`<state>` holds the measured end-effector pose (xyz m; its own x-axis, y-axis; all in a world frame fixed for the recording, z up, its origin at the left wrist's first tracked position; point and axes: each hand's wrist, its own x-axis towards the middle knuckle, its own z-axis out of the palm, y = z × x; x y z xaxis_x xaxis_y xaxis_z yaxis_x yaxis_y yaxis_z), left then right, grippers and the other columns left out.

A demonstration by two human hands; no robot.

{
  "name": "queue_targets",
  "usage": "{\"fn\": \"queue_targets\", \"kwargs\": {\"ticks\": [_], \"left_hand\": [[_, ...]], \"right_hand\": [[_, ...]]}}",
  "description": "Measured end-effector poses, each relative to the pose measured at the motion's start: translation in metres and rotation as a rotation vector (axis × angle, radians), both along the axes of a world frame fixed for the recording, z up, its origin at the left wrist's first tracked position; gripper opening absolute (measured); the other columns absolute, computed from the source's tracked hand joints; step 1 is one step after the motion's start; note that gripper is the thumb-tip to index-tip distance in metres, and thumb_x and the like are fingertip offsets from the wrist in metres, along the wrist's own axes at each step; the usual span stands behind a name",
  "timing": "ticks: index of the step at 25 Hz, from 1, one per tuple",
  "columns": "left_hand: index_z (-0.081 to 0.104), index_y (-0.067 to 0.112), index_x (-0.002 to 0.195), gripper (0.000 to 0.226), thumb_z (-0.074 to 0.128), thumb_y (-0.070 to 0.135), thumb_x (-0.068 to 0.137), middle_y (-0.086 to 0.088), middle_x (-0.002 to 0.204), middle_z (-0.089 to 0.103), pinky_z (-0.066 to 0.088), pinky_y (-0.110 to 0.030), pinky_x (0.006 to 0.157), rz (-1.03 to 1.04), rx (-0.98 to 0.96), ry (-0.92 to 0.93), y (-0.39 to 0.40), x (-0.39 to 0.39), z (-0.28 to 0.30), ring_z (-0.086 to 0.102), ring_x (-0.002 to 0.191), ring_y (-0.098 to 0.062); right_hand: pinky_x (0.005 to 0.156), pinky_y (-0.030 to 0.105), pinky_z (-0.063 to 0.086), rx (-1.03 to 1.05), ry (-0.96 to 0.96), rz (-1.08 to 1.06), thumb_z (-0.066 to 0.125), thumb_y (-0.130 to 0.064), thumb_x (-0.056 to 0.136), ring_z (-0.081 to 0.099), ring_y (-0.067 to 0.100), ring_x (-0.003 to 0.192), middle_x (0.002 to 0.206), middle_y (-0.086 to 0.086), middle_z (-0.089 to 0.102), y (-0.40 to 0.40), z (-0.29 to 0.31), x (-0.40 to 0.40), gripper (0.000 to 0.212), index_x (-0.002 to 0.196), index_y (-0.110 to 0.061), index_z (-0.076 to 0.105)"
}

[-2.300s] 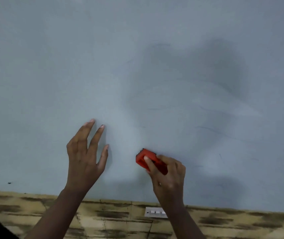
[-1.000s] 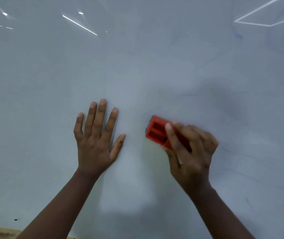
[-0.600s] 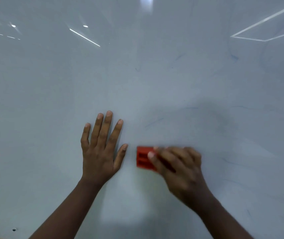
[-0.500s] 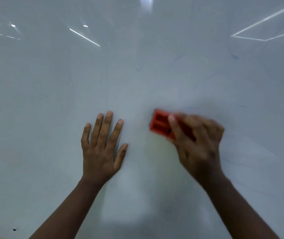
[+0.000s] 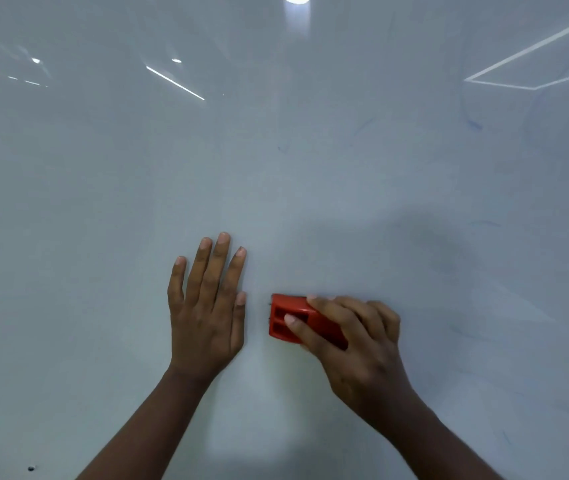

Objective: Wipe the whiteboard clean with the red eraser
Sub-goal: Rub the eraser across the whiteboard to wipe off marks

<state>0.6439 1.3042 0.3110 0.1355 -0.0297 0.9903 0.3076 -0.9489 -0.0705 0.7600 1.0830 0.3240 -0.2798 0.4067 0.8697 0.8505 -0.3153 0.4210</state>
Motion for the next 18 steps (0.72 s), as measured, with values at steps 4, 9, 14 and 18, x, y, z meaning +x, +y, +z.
{"fn": "queue_targets", "kwargs": {"ticks": [4,9,14,18], "left_hand": [[0.034,0.009,0.162,0.054,0.036,0.026,0.110,-0.010,0.174,0.024,0.019,-0.056,0.129,0.012,-0.009,-0.024,-0.002,0.000,-0.001,0.024,0.162,-0.030],[0.036,0.011,0.161,0.055,0.039,0.028,0.109,-0.009,0.172,0.028,0.021,-0.056,0.128,0.027,-0.001,-0.027,-0.001,0.001,0.001,0.024,0.162,-0.028],[0.037,0.011,0.160,0.055,0.041,0.028,0.108,-0.012,0.170,0.032,0.021,-0.056,0.128,0.015,-0.014,-0.045,-0.003,0.001,0.001,0.023,0.162,-0.027],[0.042,0.013,0.157,0.054,0.044,0.028,0.105,-0.011,0.168,0.037,0.022,-0.054,0.127,0.014,-0.020,-0.048,-0.005,-0.001,0.004,0.029,0.160,-0.027]], "right_hand": [[0.094,0.047,0.042,0.045,-0.106,-0.056,0.080,-0.020,0.094,0.061,0.026,0.116,0.130,0.008,0.070,0.000,0.023,0.004,0.047,0.137,-0.032,0.069],[0.094,0.049,0.041,0.538,0.076,-0.107,0.069,-0.025,0.103,0.059,0.036,0.114,0.130,0.016,0.065,-0.011,0.120,0.022,0.036,0.139,-0.026,0.067],[0.100,0.043,0.038,0.727,0.317,-0.031,0.070,-0.030,0.102,0.055,0.033,0.119,0.132,0.013,0.061,-0.016,0.137,0.025,0.040,0.141,-0.026,0.065],[0.095,0.049,0.041,0.426,0.130,-0.030,0.077,-0.019,0.096,0.060,0.037,0.110,0.129,0.015,0.064,0.005,0.076,0.004,0.046,0.140,-0.027,0.066]]}}
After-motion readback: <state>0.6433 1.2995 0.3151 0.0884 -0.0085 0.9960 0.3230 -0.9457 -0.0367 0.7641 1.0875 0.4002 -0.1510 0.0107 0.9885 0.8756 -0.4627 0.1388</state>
